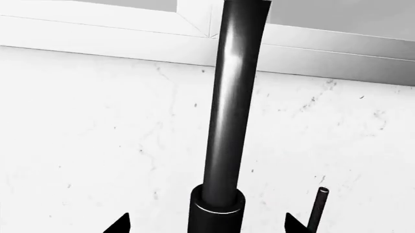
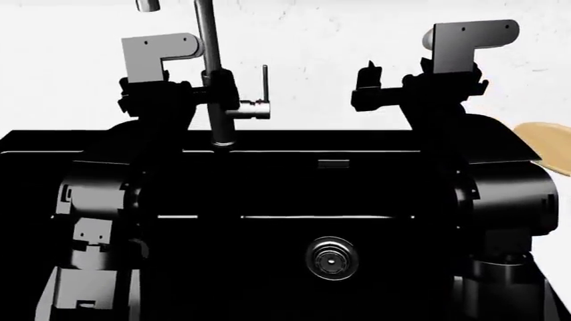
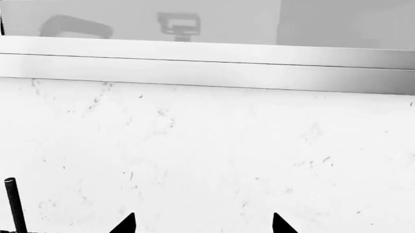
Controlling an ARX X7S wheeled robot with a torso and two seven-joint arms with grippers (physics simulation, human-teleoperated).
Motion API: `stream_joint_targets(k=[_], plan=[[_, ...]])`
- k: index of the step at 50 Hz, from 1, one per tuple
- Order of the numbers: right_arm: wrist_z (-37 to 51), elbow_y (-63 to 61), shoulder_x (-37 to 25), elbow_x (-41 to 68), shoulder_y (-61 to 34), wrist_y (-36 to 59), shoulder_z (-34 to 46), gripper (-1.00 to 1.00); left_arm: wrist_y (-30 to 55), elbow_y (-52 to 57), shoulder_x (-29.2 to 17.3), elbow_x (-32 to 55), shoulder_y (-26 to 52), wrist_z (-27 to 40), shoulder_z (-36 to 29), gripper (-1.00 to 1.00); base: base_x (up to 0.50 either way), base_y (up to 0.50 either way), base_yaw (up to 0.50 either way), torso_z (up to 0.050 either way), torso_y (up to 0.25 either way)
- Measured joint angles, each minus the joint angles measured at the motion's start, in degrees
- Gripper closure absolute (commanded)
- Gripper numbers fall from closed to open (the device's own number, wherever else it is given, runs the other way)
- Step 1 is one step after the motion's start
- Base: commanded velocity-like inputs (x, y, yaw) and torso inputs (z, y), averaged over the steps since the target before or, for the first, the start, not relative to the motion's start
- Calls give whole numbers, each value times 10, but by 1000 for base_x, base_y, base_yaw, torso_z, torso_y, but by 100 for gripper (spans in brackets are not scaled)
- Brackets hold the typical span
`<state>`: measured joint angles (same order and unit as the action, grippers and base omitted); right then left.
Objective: Pick the pork chop from the counter and place it in the sink. Then turn on the sink faucet.
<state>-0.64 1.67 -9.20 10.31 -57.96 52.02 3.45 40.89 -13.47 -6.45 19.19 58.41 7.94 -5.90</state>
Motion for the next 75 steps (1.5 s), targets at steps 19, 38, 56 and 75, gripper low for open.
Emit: stream_joint_targets(k=[19, 38, 56, 75], plan=[[4, -5, -5, 7, 1, 2, 2, -100, 26, 42, -7, 25, -20, 8, 3, -100, 500, 0, 0, 0, 0], [12, -113, -50, 18, 24, 101, -10, -100, 30, 51, -13, 41, -24, 10, 4, -100, 0, 0, 0, 0, 0], [108, -303, -159, 205, 27, 313, -90, -100, 19, 40, -19, 46, -21, 11, 2, -100, 0, 0, 0, 0, 0], [514, -298, -389, 787, 25, 337, -187, -100, 14, 36, -23, 51, -20, 13, -3, -100, 0, 0, 0, 0, 0]])
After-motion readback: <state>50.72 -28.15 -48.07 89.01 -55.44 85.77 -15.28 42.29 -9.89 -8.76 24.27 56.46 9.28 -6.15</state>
